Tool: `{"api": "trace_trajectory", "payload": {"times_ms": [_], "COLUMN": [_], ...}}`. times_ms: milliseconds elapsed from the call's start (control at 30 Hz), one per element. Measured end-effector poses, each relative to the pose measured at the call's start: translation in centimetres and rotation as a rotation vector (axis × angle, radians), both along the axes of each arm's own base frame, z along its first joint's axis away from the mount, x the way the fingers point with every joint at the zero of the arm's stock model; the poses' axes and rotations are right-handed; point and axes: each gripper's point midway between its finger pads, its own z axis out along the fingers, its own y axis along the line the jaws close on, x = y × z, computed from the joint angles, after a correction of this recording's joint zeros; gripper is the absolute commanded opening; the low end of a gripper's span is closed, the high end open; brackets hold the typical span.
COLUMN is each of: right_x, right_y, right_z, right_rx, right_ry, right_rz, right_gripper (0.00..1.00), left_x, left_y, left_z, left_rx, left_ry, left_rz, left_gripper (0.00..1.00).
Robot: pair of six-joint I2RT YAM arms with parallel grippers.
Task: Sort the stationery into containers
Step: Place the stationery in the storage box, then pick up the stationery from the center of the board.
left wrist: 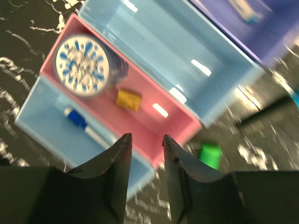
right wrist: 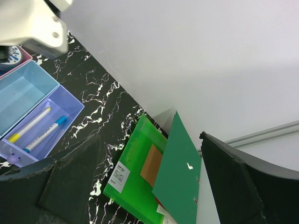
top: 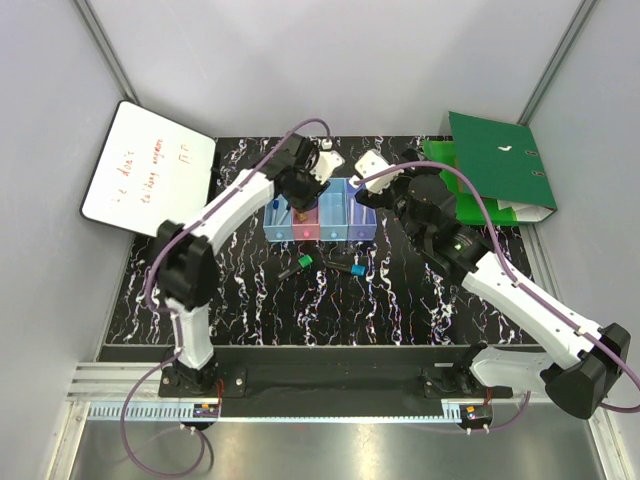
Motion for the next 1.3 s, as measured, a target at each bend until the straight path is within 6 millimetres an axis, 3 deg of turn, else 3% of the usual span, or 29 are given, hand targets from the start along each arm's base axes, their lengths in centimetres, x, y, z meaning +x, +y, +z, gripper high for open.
{"api": "trace_trajectory", "payload": {"times_ms": [67,133,233,367,467,733,1067,1167,1300], "right_x": [0.0,0.0,0.0,0.0,0.1,0.1,0.0,-0.2,-1.2], "right_y": [0.0,0.0,0.0,0.0,0.1,0.1,0.1,0.3,1.2], "right_z": [0.3,0.4,0.6,0.6,0.5,0.8,0.6,-0.3,-3.4], "right_rx": [0.004,0.007,0.009,0.008,0.008,0.012,0.016,0.004,-0.019], "right_ry": [-0.005,-0.008,-0.010,-0.009,-0.008,-0.011,-0.004,0.030,0.147], "right_rz": [0.000,0.001,0.001,0.001,0.001,0.001,0.003,0.018,0.088], "right_gripper": [0.95,0.96,0.96,0.96,0.95,0.96,1.00,1.00,1.00], "left_x": [-2.2,-4.6,-8.0,-11.8,-13.3,-13.7,-13.9,-13.6,-13.5], "left_y": [0.5,1.3,2.8,5.0,5.9,5.0,3.9,3.6,3.6], "left_z": [1.7,2.2,0.0,-5.0,-6.9,-9.0,-12.2,-12.2,-12.2], "left_rx": [0.002,0.015,0.061,0.142,0.172,0.162,0.148,0.140,0.143], "left_ry": [-0.025,-0.025,0.038,0.192,0.256,0.305,0.382,0.382,0.385], "left_rz": [-0.036,-0.066,-0.100,-0.103,-0.094,-0.052,0.003,0.013,0.018], "left_gripper": [0.38,0.38,0.43,0.46,0.48,0.55,0.56,0.56,0.53]}}
